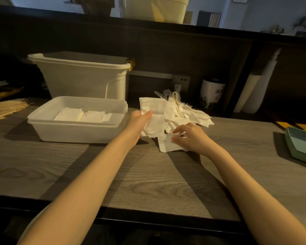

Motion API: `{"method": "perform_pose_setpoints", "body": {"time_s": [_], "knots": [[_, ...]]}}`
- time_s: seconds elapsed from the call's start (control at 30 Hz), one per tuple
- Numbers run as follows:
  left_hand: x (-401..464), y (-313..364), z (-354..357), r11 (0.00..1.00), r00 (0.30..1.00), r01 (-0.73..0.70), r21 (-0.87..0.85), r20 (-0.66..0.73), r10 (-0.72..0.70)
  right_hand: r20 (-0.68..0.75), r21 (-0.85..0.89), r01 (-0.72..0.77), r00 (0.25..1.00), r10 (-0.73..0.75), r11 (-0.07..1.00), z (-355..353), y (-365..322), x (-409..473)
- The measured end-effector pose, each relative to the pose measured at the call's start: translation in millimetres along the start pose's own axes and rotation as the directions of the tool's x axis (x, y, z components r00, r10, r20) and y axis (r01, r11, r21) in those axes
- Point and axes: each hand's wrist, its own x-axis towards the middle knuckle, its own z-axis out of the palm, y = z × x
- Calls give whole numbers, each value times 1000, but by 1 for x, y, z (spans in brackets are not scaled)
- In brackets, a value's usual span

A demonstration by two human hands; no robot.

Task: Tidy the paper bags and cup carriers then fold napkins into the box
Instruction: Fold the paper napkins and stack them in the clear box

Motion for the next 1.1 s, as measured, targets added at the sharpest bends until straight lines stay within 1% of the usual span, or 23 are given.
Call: {"method": "perform_pose_setpoints", "body": {"time_s": [0.13,0.2,0.3,0.37,0.43,0.5,0.63,0.7,0.73,0.83,0.9,0.97,1.03,1.1], "knots": [[0,0,-1,1000,1000,6,13,-13,-6,26,-31,3,1000,-2,1000,3,3,1],[-1,0,-1,1000,1000,4,29,-12,-4,14,-34,-19,1000,19,999,2,3,2],[-2,0,-1,998,1000,-4,57,-2,4,-68,-12,-140,988,139,990,-4,6,2],[-3,0,-1,998,1000,-13,63,2,13,-94,-45,-237,968,233,970,-10,13,0],[-4,1,-1,997,1000,-22,73,10,22,-28,-92,-268,963,266,959,-13,21,1],[-4,2,-2,996,999,-28,87,29,26,49,-96,-271,960,276,958,-13,23,0],[-4,0,-3,995,998,-35,97,50,31,70,-53,-264,961,268,963,-11,17,0],[-2,-1,-3,995,998,-37,94,44,33,62,-32,-246,967,247,969,-12,14,-2],[-1,-2,-3,995,999,-38,93,37,34,33,0,-227,973,227,974,-13,11,-3],[1,-3,-3,992,998,-58,110,8,57,-153,151,-109,979,132,983,-19,3,-6],[1,-3,-3,990,997,-74,120,-5,75,-275,257,0,959,73,967,-24,-3,-9],[2,-3,-4,988,997,-71,135,-25,75,-340,396,110,940,34,912,-29,-9,-14],[3,-4,-4,988,998,-58,145,-30,62,-367,545,197,930,21,815,-34,-14,-18],[2,-4,-3,988,999,-49,144,-11,51,-348,661,221,937,32,717,-38,-17,-22]]}}
